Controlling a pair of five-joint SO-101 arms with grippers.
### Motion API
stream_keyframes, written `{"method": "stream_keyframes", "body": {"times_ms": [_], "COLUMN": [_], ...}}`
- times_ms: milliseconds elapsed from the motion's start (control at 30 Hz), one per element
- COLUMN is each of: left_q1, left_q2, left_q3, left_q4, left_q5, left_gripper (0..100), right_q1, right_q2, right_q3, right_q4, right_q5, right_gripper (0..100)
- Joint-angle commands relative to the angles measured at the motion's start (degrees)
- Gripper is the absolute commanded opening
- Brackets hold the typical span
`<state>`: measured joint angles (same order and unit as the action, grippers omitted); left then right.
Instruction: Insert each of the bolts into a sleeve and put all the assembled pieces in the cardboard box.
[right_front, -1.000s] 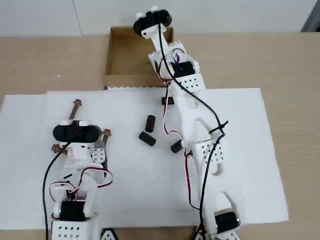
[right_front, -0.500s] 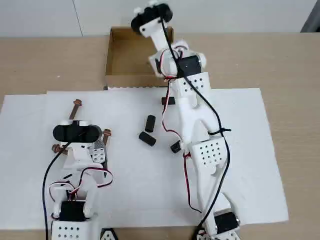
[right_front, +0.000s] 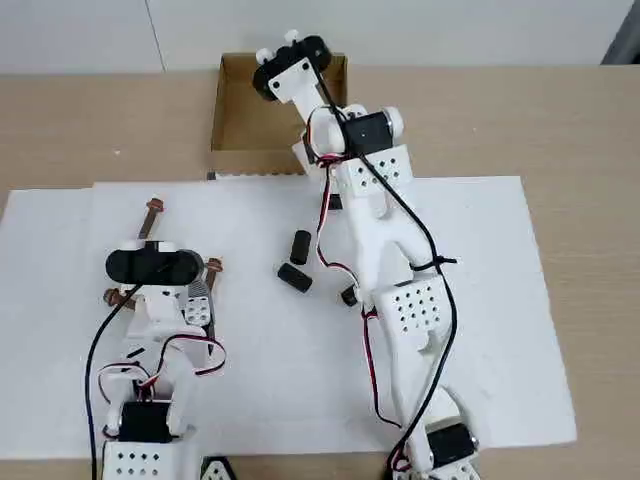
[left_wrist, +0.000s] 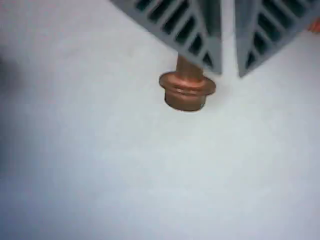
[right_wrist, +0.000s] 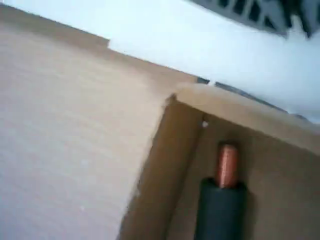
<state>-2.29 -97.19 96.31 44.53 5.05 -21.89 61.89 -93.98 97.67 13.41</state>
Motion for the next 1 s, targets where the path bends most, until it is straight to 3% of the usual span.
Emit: {"method": "stream_keyframes", "body": {"times_ms": [0, 300, 433, 967], "left_q1": [0.26, 0.26, 0.26, 0.26], "left_q2": [-0.70, -0.70, -0.70, -0.70], "left_q3": [-0.13, -0.13, -0.13, -0.13], "left_q4": [-1.32, -1.32, -1.32, -1.32], "left_q5": [-0.09, -0.09, -0.09, -0.09], "left_gripper": [1, 1, 1, 1], "right_q1": [0.04, 1.45, 2.42, 3.03], "right_q2": [-4.62, -4.62, -4.44, 2.33], "right_q3": [-2.20, 4.57, 4.66, 4.66], "right_q4": [0.92, 1.19, 1.19, 1.19], "right_q5": [0.53, 8.70, 14.42, 22.95], "right_gripper": [0.4, 0.6, 6.8, 8.7]}}
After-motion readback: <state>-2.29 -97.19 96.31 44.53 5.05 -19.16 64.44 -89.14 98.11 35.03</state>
